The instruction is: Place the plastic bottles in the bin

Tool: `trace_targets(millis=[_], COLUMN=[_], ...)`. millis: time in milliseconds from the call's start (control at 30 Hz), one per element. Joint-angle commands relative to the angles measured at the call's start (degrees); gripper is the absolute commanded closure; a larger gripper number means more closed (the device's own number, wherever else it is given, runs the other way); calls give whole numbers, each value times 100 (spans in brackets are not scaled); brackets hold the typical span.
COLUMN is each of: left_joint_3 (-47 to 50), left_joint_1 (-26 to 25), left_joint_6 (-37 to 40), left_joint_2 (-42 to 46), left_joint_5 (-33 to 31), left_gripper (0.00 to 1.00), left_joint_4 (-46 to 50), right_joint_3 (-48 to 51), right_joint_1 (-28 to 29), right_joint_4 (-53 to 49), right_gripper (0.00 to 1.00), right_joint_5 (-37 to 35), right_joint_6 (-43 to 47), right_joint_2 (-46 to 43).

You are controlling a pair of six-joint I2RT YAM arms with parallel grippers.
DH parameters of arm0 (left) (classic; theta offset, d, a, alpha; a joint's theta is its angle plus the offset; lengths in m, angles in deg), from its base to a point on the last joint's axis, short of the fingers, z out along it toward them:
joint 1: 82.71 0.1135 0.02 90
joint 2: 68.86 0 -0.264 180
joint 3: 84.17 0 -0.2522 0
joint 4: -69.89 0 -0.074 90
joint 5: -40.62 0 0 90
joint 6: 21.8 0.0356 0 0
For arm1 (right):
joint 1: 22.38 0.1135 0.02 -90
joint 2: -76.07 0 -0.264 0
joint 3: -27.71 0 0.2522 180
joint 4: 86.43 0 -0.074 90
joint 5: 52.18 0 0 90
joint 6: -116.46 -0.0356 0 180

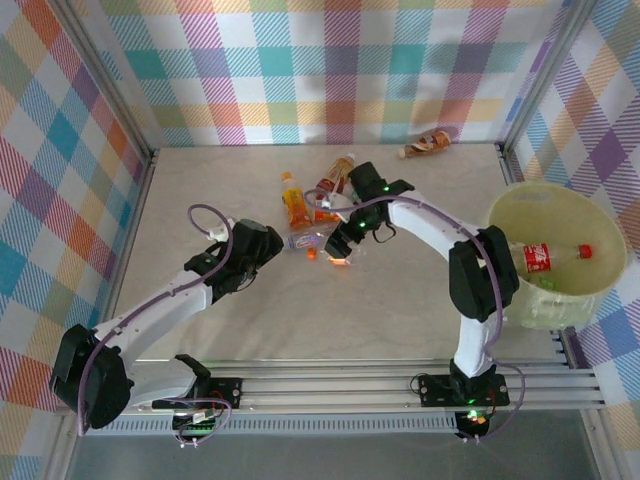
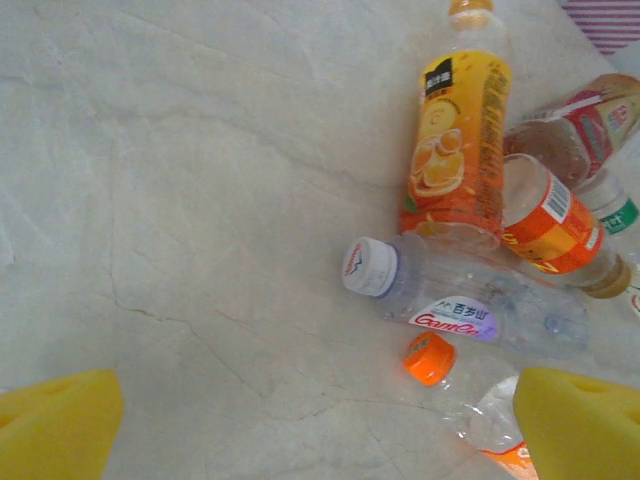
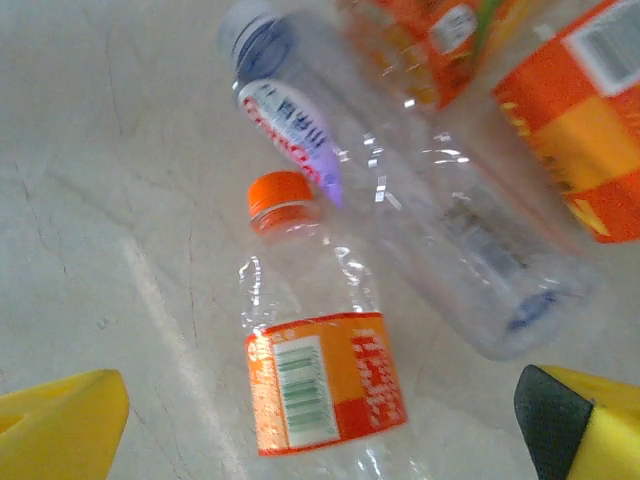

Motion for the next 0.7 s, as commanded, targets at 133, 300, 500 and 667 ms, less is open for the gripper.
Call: trace_targets(millis=[133, 300, 500, 667], left_joint_3=[66, 62, 76, 88], left_joint_1=[74, 74, 74, 74], left_joint_6=[-205, -207, -231, -216], left_joint_2=[-100, -103, -128, -129], left_joint_5=[167, 196, 201, 250], left_gripper=[0, 0, 0, 0], left_joint_4=[187, 223, 225, 198], right_joint_3=[-102, -134, -46, 78], right_joint_1=[577, 749, 839, 880], right_joint_4=[-353, -398, -170, -23], right_gripper=[2, 5, 19, 27], right_joint_5=[-836, -1144, -1408, -1242], right_joint_6=[995, 1080, 1019, 955], right_joint_2=[718, 963, 1096, 856])
